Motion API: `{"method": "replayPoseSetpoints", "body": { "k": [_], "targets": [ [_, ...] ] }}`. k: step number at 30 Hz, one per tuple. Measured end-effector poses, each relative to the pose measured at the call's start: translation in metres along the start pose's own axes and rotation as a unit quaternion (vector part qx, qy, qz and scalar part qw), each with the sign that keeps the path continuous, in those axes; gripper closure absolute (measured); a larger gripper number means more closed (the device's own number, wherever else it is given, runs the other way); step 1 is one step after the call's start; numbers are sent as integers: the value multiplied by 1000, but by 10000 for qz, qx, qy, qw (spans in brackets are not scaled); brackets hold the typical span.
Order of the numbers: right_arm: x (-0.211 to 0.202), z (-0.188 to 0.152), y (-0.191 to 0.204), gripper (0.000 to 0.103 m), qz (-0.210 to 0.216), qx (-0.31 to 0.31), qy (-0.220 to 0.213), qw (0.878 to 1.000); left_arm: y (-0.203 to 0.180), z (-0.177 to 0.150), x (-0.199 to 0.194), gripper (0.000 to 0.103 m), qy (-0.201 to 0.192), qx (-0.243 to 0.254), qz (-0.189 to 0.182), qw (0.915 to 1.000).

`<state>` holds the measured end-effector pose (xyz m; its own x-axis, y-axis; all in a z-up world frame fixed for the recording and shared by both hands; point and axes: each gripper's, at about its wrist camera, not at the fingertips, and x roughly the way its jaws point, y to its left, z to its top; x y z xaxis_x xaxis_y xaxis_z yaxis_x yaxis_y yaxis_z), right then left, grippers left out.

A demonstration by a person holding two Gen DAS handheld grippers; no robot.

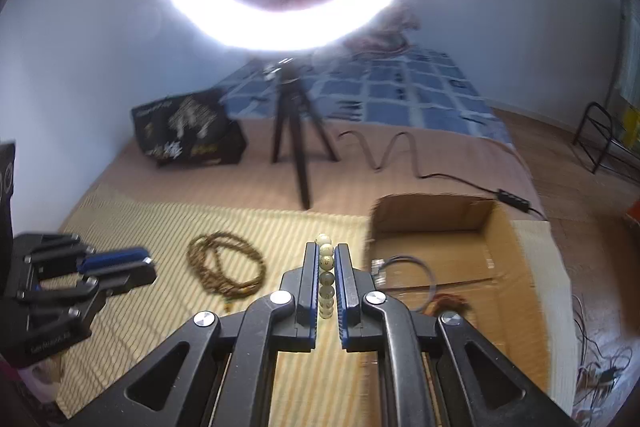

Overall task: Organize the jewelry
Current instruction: 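Lift the earring in the left gripper while the right gripper carries the bracelet over the box, then open the right gripper dropping the bracelet in the box while the left gripper releases the earring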

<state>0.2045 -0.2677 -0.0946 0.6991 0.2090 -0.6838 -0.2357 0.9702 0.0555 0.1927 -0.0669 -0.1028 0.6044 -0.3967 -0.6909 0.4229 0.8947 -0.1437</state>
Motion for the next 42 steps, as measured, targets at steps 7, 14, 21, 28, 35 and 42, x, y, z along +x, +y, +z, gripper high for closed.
{"method": "replayPoseSetpoints", "body": {
  "k": [7, 14, 21, 28, 35, 42],
  "targets": [
    [-14, 5, -46, 98, -269, 389, -173, 9987, -31, 11, 7, 95, -109, 190, -170, 9996],
    [-14, 2, -83, 98, -458, 716, -180, 9962, -67, 23, 18, 95, -189, 367, -387, 9984],
    [-6, 0, -107, 98, -543, 898, -132, 9944, -97, 31, 34, 95, -199, 468, -569, 9971],
    [8, -2, -125, 98, -609, 951, -33, 9936, -123, 35, 57, 95, -24, 522, -617, 9967],
    [21, -6, -135, 98, -620, 962, 113, 9934, -139, 34, 77, 95, 172, 516, -604, 9967],
    [26, -8, -135, 98, -545, 961, 200, 9937, -145, 33, 86, 95, 261, 528, -610, 9964]
  ]
}}
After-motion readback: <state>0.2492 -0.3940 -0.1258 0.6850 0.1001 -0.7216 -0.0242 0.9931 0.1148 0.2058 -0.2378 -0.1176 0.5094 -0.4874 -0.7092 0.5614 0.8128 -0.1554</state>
